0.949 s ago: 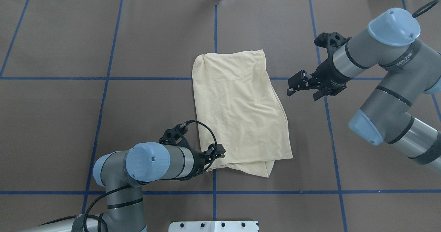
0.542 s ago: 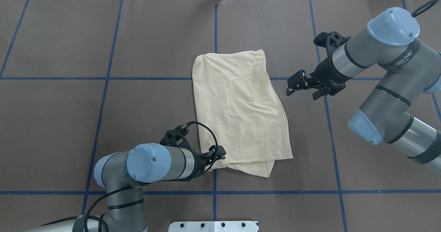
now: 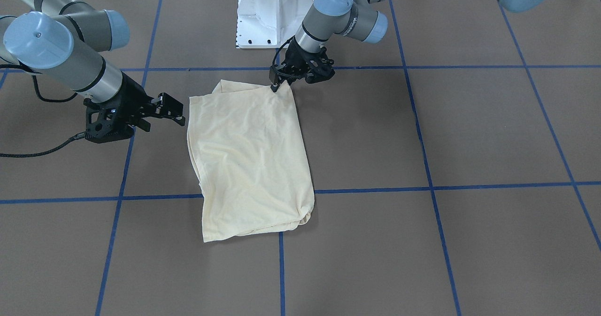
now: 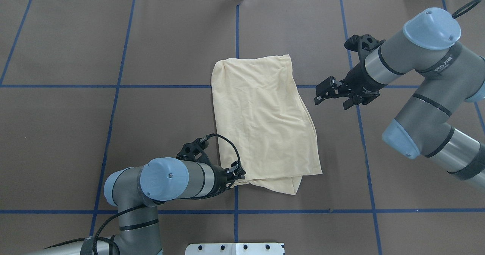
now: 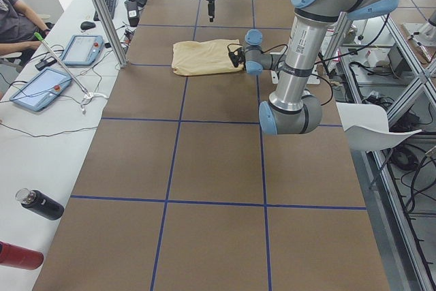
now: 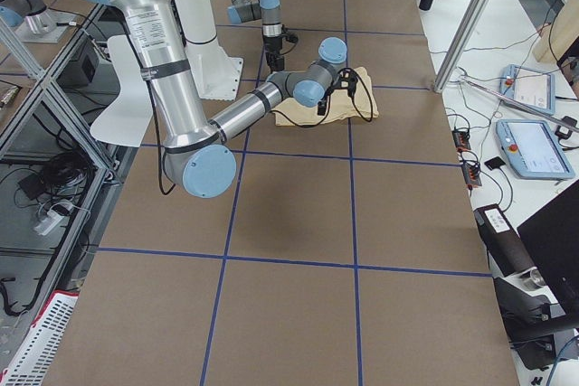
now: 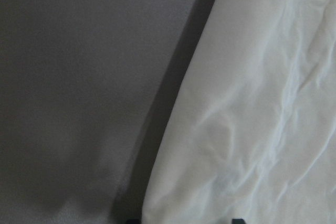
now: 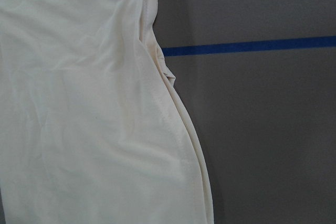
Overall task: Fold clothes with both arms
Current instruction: 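Hold the near corner with the left gripper while the right gripper approaches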
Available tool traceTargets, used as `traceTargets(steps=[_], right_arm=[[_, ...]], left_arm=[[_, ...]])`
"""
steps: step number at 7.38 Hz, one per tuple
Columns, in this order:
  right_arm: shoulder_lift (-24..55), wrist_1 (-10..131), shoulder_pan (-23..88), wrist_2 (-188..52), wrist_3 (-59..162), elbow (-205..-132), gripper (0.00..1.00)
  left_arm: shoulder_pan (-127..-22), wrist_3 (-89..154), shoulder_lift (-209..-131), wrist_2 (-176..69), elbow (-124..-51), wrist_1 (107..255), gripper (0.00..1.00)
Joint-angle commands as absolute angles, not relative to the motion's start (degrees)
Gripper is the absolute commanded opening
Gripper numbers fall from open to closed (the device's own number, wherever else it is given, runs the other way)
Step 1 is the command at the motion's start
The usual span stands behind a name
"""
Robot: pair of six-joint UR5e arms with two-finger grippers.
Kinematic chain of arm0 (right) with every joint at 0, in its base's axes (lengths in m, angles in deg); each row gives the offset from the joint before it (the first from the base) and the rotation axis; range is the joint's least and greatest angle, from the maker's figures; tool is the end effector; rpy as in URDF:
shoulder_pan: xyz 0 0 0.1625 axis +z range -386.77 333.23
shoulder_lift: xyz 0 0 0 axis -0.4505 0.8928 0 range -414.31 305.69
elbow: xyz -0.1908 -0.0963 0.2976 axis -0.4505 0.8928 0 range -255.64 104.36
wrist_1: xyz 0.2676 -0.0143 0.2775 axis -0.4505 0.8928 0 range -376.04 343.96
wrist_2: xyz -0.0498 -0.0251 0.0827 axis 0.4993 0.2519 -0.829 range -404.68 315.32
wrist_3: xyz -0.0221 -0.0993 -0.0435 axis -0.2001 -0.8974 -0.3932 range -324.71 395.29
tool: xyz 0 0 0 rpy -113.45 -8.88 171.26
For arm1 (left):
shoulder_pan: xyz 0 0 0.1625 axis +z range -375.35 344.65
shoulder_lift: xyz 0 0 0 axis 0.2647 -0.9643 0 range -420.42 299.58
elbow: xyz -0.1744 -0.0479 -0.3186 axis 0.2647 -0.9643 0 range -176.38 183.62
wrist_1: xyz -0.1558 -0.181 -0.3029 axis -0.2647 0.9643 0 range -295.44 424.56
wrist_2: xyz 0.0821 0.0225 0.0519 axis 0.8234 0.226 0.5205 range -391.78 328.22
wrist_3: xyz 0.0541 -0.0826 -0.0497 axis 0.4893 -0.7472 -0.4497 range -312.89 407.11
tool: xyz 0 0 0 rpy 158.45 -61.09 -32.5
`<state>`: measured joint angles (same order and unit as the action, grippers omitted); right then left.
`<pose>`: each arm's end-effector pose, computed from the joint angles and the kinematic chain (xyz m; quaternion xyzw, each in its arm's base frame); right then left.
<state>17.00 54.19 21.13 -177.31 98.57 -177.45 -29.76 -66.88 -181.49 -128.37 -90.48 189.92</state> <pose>-0.3292 -0.4514 0.3012 -0.0219 -0.5141 0.0033 0.8574 0.5722 -0.2716 0.2104 -0.0949 0.5704 -0.2367 0.7807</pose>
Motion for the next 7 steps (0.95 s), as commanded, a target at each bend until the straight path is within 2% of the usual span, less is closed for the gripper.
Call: traceTargets(steps=[1, 4, 7], right_arm=[[17.14, 54.27, 21.21, -177.22, 98.83, -178.03, 1.0], [17.14, 54.27, 18.33, -174.95, 110.75, -180.31, 1.0], [16.97, 54.18, 7.64, -163.47, 118.67, -181.64, 1.0]], left_arm=[[-29.76, -66.8, -181.54, -128.37, -90.95, 187.71, 0.0], [-29.85, -66.8, -181.36, -128.37, -91.92, 187.61, 0.0], [-29.85, -66.8, -181.27, -128.37, -92.36, 187.6, 0.0]])
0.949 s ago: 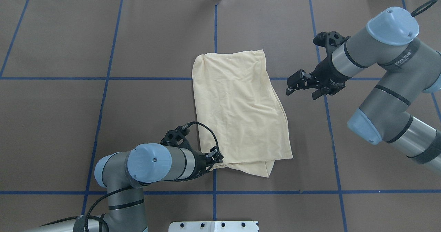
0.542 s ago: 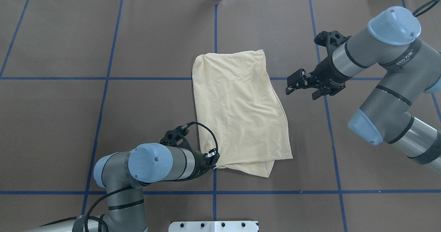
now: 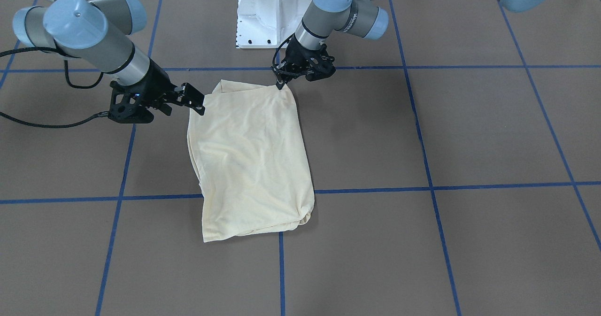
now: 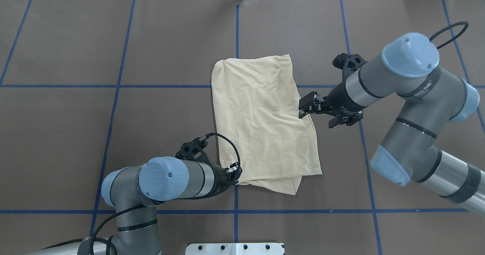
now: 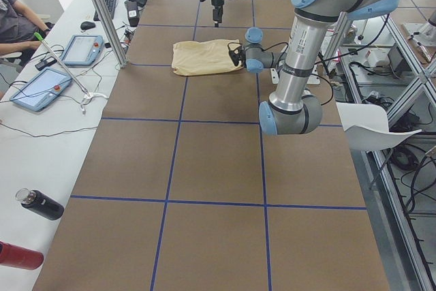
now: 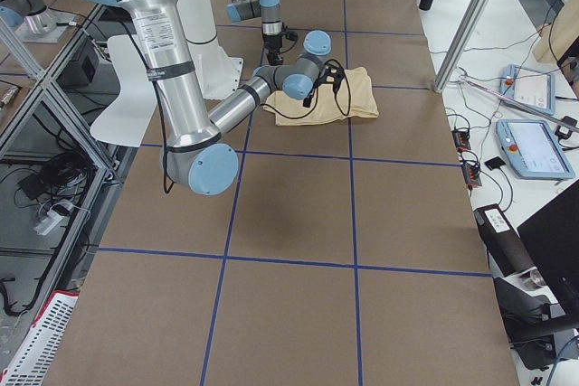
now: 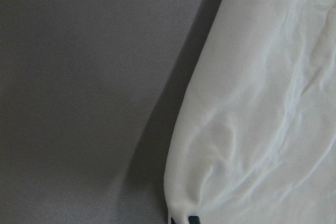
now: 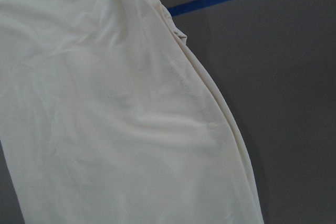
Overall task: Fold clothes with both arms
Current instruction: 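Hold the near corner with the left gripper while the right gripper approaches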
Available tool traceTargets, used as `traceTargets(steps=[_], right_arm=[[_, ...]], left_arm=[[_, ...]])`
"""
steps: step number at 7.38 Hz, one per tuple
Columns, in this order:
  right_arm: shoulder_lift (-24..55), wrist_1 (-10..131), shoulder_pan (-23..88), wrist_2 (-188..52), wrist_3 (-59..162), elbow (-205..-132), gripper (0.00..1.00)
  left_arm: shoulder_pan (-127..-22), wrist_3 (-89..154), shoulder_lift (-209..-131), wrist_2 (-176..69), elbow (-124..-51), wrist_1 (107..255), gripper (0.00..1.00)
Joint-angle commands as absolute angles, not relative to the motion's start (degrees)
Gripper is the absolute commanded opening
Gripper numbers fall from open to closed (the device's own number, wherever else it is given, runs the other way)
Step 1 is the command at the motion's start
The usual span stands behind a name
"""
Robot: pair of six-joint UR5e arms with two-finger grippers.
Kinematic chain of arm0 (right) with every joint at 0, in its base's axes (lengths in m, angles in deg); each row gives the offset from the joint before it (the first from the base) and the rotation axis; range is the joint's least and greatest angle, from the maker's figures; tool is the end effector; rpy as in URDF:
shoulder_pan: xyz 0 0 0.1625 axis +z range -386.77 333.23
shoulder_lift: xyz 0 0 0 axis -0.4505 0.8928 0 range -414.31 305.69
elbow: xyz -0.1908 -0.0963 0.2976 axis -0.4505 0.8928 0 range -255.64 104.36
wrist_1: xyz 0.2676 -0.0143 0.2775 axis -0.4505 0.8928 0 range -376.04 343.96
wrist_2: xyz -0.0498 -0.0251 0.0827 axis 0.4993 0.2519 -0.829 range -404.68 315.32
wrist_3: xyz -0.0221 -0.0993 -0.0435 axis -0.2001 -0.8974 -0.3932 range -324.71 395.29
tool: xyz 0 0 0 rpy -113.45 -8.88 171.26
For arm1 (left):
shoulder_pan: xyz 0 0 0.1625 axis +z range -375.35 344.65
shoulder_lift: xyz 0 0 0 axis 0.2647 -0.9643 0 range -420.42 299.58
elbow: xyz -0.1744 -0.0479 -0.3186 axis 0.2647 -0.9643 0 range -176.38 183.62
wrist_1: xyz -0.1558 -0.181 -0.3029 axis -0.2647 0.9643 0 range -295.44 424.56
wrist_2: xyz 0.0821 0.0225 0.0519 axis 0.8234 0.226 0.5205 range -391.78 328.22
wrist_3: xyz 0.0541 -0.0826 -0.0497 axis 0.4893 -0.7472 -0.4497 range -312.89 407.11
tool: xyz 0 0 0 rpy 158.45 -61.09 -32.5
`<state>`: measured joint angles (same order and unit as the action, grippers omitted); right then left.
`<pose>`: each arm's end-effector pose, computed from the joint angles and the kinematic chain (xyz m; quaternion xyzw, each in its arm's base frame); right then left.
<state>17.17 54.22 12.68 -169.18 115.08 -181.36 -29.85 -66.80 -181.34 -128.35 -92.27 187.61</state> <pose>-0.3783 -0.4028 0.2792 -0.0578 -0.5043 0.0846 0.8574 0.5657 -0.2710 0.2042 -0.0937 0.5658 -0.2383 0.7838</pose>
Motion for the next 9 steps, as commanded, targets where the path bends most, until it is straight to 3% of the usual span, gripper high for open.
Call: traceTargets(steps=[1, 3, 9], right_arm=[[17.05, 54.18, 4.2, -159.42, 119.31, -182.25, 1.0], [17.14, 54.44, -1.0, -154.04, 126.04, -182.08, 1.0], [18.02, 60.16, -2.42, -153.75, 130.12, -181.9, 1.0]], left_arm=[[-29.85, -66.71, -181.36, -128.37, -92.36, 187.6, 0.0], [-29.85, -66.71, -181.45, -128.37, -92.45, 187.69, 0.0], [-29.76, -66.71, -181.54, -128.37, -92.36, 187.69, 0.0]])
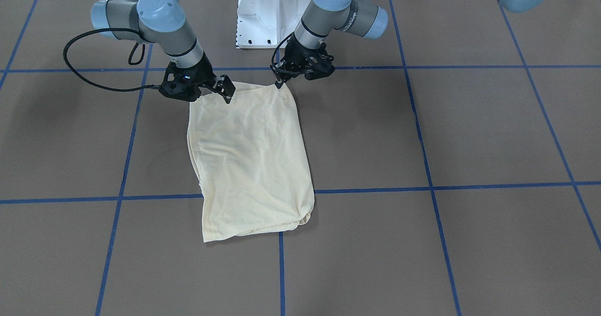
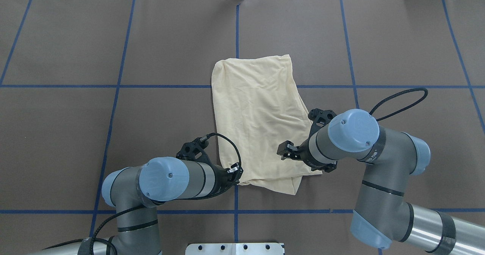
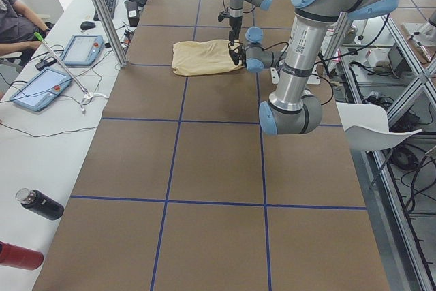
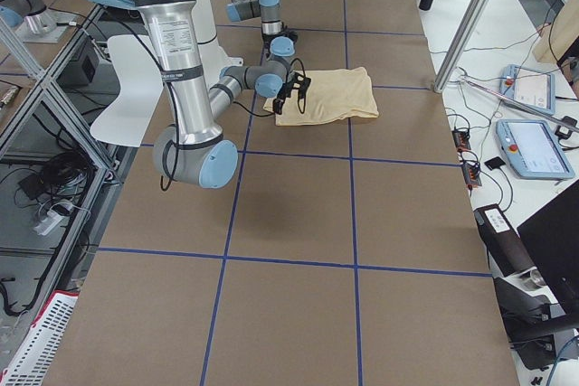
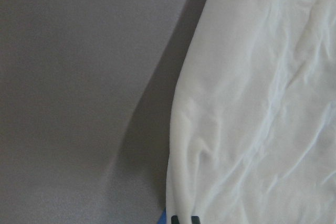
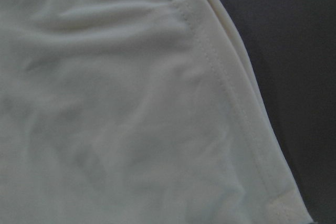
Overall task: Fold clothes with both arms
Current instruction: 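Hold the near corner with the left gripper while the right gripper approaches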
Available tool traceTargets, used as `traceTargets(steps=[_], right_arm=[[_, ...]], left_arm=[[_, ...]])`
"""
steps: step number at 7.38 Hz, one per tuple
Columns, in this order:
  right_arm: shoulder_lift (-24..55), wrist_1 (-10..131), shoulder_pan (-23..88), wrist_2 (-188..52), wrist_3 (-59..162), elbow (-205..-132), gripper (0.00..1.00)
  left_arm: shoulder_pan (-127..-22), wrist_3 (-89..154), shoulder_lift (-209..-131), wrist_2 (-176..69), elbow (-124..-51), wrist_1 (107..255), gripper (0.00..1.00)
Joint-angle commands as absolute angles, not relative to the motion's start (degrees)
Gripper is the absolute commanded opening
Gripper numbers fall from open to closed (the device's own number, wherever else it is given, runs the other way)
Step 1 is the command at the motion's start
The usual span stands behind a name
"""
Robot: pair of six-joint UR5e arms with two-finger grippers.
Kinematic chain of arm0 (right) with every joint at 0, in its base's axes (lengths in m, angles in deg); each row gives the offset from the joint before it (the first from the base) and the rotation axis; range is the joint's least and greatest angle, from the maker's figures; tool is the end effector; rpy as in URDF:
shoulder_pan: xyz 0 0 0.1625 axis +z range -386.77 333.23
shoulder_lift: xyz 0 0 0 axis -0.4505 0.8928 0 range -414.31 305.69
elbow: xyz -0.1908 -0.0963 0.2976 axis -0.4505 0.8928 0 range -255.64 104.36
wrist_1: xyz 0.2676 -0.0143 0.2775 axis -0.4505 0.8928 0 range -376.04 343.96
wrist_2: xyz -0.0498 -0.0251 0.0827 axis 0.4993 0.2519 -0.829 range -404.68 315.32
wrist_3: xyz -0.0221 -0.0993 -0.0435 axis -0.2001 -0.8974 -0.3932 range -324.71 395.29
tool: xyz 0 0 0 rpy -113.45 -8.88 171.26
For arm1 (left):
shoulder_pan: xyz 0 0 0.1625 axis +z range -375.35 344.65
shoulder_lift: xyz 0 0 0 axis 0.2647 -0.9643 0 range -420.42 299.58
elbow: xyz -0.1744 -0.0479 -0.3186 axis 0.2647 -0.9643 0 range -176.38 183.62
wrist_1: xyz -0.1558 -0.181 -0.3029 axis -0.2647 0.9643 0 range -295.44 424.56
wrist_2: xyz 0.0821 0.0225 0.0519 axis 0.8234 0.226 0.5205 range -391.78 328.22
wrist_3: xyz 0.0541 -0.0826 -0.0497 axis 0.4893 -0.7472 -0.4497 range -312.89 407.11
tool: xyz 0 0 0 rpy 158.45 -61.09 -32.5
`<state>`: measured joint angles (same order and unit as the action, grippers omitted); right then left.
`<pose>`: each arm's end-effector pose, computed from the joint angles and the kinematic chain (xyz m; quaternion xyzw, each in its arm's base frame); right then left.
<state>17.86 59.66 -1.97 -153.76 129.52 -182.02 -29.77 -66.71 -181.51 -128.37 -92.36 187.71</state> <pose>-0.4639 -0.3214 0.3024 -0.0763 -0.4255 0.1595 0.8875 0.5657 -0.2701 0.2014 -0.0939 0.5684 -0.2363 0.7825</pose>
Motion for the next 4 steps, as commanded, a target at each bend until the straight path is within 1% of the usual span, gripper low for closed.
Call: traceTargets(steps=[1, 4], right_arm=[[17.93, 62.42, -3.12, -153.66, 130.13, -181.9, 1.0], [17.31, 67.01, -4.27, -153.31, 130.83, -182.17, 1.0]], left_arm=[[-29.76, -66.71, -181.54, -128.28, -92.36, 187.69, 0.0], [-29.76, -66.71, -181.54, -128.28, -92.36, 187.69, 0.0]])
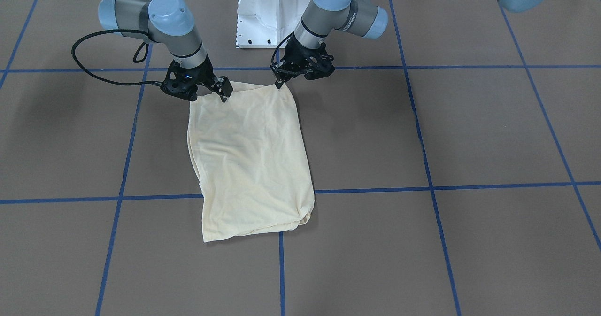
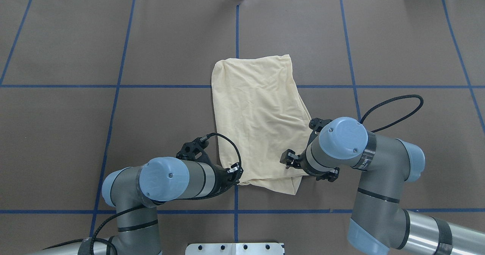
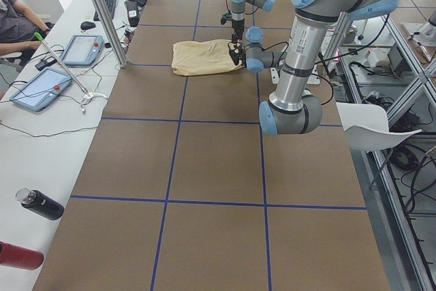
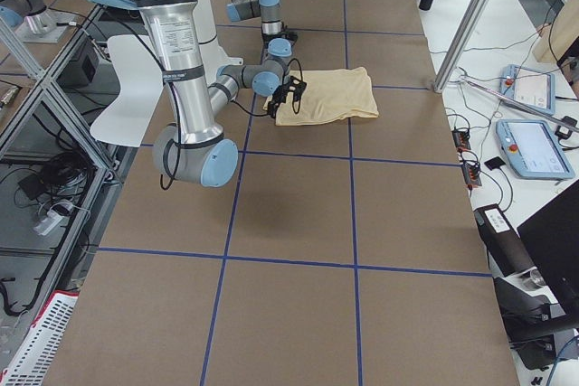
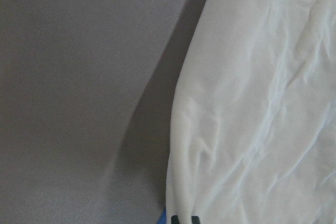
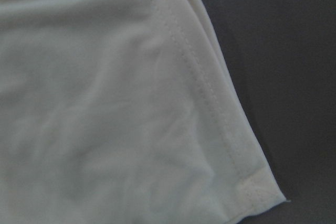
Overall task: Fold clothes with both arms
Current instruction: 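Grasp the shirt's near edge with both grippers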
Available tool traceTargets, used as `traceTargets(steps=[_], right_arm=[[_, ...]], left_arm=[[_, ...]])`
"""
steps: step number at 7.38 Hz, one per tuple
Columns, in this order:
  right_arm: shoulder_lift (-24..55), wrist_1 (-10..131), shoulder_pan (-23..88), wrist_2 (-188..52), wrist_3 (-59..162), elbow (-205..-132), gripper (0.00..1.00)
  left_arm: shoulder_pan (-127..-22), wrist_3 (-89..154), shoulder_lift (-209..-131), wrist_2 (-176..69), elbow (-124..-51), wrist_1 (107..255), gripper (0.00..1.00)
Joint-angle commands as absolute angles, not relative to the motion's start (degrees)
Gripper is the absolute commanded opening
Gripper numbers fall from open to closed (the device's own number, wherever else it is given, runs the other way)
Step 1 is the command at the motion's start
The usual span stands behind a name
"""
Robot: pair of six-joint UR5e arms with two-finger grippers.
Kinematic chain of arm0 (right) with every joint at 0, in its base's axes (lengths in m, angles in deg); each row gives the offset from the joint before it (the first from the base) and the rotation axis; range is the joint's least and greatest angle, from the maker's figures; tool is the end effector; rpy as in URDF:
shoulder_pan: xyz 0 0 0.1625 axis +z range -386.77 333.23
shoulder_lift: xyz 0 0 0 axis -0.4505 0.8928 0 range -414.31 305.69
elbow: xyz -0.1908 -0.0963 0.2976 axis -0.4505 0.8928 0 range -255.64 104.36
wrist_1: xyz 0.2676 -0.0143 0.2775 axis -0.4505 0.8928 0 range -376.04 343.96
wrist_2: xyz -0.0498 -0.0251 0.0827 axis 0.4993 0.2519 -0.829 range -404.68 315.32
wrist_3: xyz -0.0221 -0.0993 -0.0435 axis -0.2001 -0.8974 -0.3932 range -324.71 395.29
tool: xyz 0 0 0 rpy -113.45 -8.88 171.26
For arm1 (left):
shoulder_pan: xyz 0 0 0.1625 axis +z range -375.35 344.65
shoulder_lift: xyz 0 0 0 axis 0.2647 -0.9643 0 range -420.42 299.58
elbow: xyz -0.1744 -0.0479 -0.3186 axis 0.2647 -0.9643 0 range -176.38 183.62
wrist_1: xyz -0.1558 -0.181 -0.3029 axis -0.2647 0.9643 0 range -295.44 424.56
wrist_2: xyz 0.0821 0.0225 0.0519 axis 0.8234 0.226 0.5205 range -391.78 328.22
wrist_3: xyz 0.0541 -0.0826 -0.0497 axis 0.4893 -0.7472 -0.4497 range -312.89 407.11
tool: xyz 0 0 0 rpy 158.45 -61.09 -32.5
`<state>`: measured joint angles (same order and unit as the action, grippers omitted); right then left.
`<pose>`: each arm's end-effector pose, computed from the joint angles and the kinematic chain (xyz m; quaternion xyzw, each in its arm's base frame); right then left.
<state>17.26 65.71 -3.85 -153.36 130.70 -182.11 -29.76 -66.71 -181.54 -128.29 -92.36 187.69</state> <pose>-0.4750 -0.3071 0.3113 -0.0939 -0.3815 0.1667 0.9043 0.5657 -0.2701 0.2012 -0.0934 0.5685 -0.2366 0.7824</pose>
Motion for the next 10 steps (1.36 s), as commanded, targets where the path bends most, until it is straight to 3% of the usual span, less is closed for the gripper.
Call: traceTargets(steps=[1, 5, 6, 9, 10], right_arm=[[17.23, 67.02, -4.71, -153.31, 130.92, -182.08, 1.0], [16.96, 67.02, -4.8, -153.31, 131.7, -181.55, 0.77], [16.88, 67.1, -4.8, -153.31, 132.06, -181.55, 0.67], [16.88, 67.02, -4.8, -153.4, 132.06, -181.99, 0.1], [16.79, 67.02, -4.8, -153.4, 132.06, -182.08, 0.0]], left_arm=[[-29.76, -66.71, -181.54, -128.28, -92.36, 187.69, 0.0], [-29.76, -66.71, -181.45, -128.11, -92.27, 187.69, 0.0], [-29.76, -66.71, -181.36, -128.11, -92.27, 187.69, 0.0], [-29.76, -66.71, -181.27, -128.11, -92.27, 187.69, 0.0], [-29.76, -66.71, -181.36, -128.11, -92.27, 187.69, 0.0]])
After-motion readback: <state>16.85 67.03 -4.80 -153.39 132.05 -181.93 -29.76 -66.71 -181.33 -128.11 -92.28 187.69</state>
